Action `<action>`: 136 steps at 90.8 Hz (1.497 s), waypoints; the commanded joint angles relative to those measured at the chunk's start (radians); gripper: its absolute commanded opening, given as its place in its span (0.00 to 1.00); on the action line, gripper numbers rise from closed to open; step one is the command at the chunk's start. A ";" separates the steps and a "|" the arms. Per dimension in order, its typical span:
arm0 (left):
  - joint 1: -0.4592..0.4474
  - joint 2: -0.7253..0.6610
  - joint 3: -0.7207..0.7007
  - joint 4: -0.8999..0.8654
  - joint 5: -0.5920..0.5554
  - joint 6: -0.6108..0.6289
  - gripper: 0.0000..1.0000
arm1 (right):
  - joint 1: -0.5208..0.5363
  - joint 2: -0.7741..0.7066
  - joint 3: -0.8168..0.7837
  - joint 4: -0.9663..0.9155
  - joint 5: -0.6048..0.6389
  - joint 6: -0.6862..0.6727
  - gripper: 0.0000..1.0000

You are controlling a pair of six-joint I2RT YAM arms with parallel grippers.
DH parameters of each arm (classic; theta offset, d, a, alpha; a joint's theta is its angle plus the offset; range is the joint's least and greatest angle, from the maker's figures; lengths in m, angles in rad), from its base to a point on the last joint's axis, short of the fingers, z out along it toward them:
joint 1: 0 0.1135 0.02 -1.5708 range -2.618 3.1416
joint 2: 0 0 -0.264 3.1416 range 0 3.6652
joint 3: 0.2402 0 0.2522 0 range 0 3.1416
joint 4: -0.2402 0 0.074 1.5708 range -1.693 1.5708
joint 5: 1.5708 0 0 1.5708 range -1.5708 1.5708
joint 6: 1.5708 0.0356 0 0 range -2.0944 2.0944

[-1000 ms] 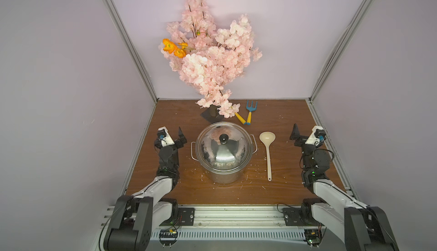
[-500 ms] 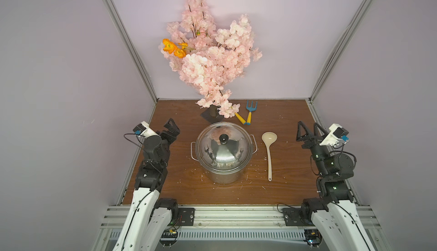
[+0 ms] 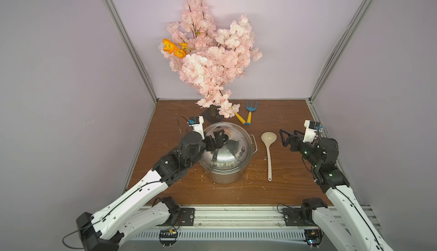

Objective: Stir the soup with a spoon
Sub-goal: Pick up the lid from the pan.

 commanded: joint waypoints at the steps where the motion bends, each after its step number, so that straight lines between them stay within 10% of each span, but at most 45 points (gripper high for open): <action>1: -0.071 0.076 0.051 -0.021 -0.133 0.081 0.98 | 0.012 -0.014 -0.011 -0.007 0.007 -0.006 0.97; 71: -0.162 0.204 0.066 -0.024 -0.267 0.192 0.88 | 0.040 0.034 -0.004 0.001 0.019 -0.016 0.98; 136: -0.175 0.210 0.097 -0.025 -0.253 0.263 0.41 | 0.050 0.078 0.050 -0.034 0.046 -0.051 0.99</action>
